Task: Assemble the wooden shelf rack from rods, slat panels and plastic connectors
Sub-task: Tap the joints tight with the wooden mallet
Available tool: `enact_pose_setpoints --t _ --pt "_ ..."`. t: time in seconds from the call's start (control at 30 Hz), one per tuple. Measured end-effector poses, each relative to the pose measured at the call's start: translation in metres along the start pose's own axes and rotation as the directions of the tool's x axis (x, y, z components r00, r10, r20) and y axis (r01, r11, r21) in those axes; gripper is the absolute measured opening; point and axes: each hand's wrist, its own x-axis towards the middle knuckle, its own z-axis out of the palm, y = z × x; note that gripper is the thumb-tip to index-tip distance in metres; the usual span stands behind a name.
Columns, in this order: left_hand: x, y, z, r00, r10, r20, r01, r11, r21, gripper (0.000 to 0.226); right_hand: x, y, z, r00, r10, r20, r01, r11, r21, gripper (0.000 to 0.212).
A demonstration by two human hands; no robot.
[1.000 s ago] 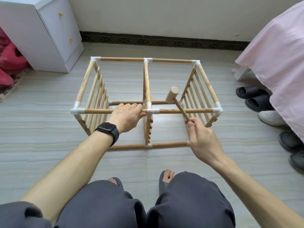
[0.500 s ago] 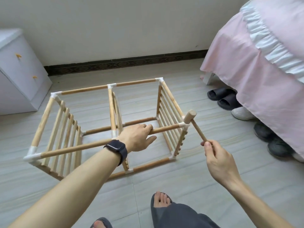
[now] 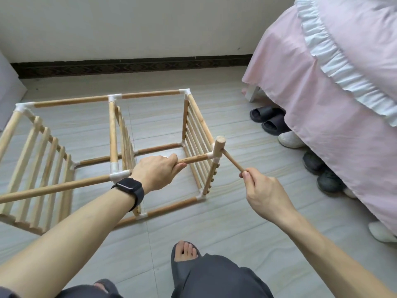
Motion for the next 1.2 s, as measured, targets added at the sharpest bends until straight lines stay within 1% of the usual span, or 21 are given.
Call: enact_pose_setpoints --t 0.07,0.13,0.2,0.23,0.3,0.33,0.4,0.47,0.5,0.53,0.6,0.63,0.7,0.77,0.8,0.83,0.9,0.97,1.1,1.17,1.2 --pt "0.000 0.000 0.001 1.000 -0.003 -0.002 0.003 1.000 0.006 0.046 0.001 -0.003 -0.007 0.990 -0.024 -0.139 0.039 0.994 0.104 0.026" --pt "-0.001 0.000 0.001 1.000 -0.002 -0.005 0.002 1.000 0.011 0.047 0.000 -0.008 -0.011 0.921 -0.043 -0.388 0.143 0.962 0.234 0.024" --pt "-0.001 0.000 0.000 1.000 -0.001 -0.005 0.001 1.000 0.014 0.047 -0.004 -0.011 -0.009 0.880 -0.062 -0.471 0.189 0.955 0.228 0.023" --pt "-0.002 0.000 0.000 1.000 -0.001 -0.003 0.001 1.000 0.014 0.047 -0.005 -0.011 -0.005 0.919 -0.076 -0.387 0.151 0.974 0.169 0.021" --pt "-0.003 -0.001 0.000 1.000 -0.003 0.007 0.003 1.000 0.015 0.047 -0.006 -0.006 0.003 0.999 -0.009 -0.045 0.008 0.999 -0.039 0.022" --pt "-0.003 -0.001 0.000 1.000 -0.003 0.008 0.002 1.000 0.014 0.047 -0.003 -0.001 0.001 1.000 0.028 0.000 -0.028 0.997 -0.077 0.024" --pt "-0.005 -0.002 0.001 1.000 -0.001 0.000 0.001 1.000 0.016 0.048 0.002 0.003 -0.007 0.985 0.001 -0.175 0.011 0.998 0.063 0.027" --pt "-0.006 -0.003 0.001 1.000 0.006 0.002 -0.006 1.000 0.018 0.048 -0.002 -0.001 -0.010 0.902 -0.069 -0.426 0.158 0.972 0.176 0.027" --pt "-0.006 -0.003 0.001 1.000 0.008 0.001 -0.008 1.000 0.019 0.048 -0.003 -0.004 -0.008 0.886 -0.100 -0.452 0.197 0.965 0.172 0.026" --pt "-0.006 -0.003 0.000 1.000 0.007 0.001 -0.007 1.000 0.019 0.049 -0.003 -0.007 -0.004 0.911 -0.120 -0.395 0.187 0.973 0.138 0.024" --pt "-0.006 -0.002 0.000 1.000 0.000 0.007 0.000 1.000 0.020 0.048 -0.003 -0.005 0.006 0.994 -0.071 -0.081 0.066 0.996 -0.054 0.022" --pt "-0.005 -0.002 0.000 1.000 -0.001 0.007 0.000 1.000 0.020 0.048 0.000 -0.002 0.005 0.999 -0.033 -0.023 0.031 0.994 -0.104 0.023" --pt "-0.006 -0.002 -0.001 1.000 -0.002 0.008 0.002 1.000 0.022 0.048 0.006 0.000 -0.002 0.982 -0.057 -0.182 0.059 0.998 0.005 0.025" --pt "-0.006 -0.003 -0.001 1.000 0.002 0.019 -0.002 1.000 0.021 0.048 0.003 -0.006 -0.005 0.886 -0.100 -0.452 0.194 0.967 0.167 0.026" --pt "-0.006 -0.003 0.000 1.000 0.004 0.018 -0.004 1.000 0.022 0.048 -0.001 -0.008 -0.004 0.862 -0.119 -0.493 0.236 0.954 0.183 0.025" --pt "-0.006 -0.003 0.000 1.000 0.004 0.017 -0.005 1.000 0.022 0.048 -0.003 -0.010 0.002 0.887 -0.141 -0.440 0.232 0.959 0.161 0.024" --pt "-0.005 -0.003 -0.001 1.000 -0.003 0.023 0.003 1.000 0.024 0.047 -0.004 -0.007 0.013 0.989 -0.076 -0.128 0.078 0.997 0.005 0.023" --pt "-0.005 -0.002 -0.001 1.000 -0.005 0.027 0.005 1.000 0.023 0.046 -0.001 -0.003 0.010 0.998 0.025 -0.057 -0.027 0.999 -0.037 0.025" --pt "-0.007 -0.002 -0.004 0.998 -0.022 0.060 0.021 1.000 0.015 0.046 0.000 -0.019 -0.009 0.987 -0.021 -0.158 0.065 0.959 0.276 0.017" --pt "-0.010 -0.003 -0.006 0.996 -0.043 0.077 0.043 0.999 0.010 0.045 0.003 -0.030 -0.015 0.998 0.004 -0.056 0.030 0.800 0.599 0.030" --pt "-0.012 -0.003 -0.008 0.995 -0.052 0.090 0.051 0.999 0.008 0.045 0.005 -0.036 -0.019 0.998 0.006 0.057 -0.047 0.636 0.770 0.030"
